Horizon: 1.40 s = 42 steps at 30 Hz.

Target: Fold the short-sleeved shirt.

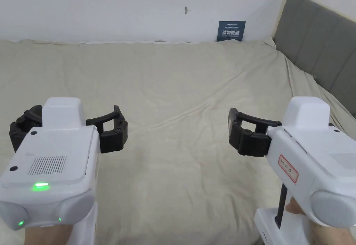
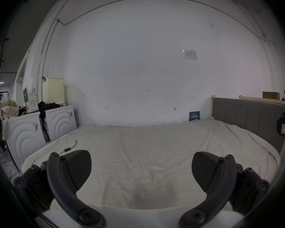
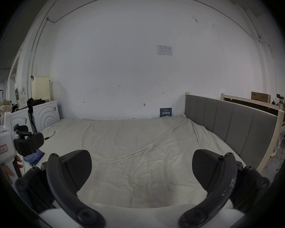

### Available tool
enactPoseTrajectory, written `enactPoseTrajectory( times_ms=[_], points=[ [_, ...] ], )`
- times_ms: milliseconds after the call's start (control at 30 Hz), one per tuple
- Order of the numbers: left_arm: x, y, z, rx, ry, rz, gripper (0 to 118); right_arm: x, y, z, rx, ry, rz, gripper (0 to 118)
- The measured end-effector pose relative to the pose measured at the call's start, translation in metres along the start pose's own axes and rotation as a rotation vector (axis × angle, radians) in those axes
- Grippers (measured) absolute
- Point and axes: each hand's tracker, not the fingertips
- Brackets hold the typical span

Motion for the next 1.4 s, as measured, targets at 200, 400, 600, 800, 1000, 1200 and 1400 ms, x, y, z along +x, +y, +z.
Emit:
enactPoseTrajectory(
  times_ms=[200,400,600,800,1000,1200,1400],
  points=[
    [-0.0007,-0.0001,0.0002,0.001,0.000,0.002,118,-0.0008,0.0001,0.0003,0.002,0.003,0.004,118],
    [0.0009,0.0003,0.0016,0.002,-0.004,-0.006,118,-0.0005,0.0005,0.0004,0.006,0.002,0.001,118],
    [0.0025,0.0004,0.0028,0.004,-0.007,-0.014,118,-0.0012,0.0012,0.0017,0.010,0.003,0.004,118],
    [0.0020,-0.0004,0.0042,0.004,-0.006,-0.011,118,-0.0002,0.0006,0.0038,0.011,-0.002,-0.006,118],
    [0.0019,0.0004,0.0041,0.001,-0.006,-0.003,118,-0.0001,0.0004,0.0043,0.010,0.001,0.007,118],
    [0.0029,0.0019,0.0036,0.004,-0.011,-0.005,118,-0.0003,0.0011,0.0034,0.010,0.003,0.012,118],
    [0.0049,0.0020,0.0025,0.004,-0.014,-0.012,118,-0.0003,0.0018,0.0022,0.013,0.013,0.009,118]
  ],
)
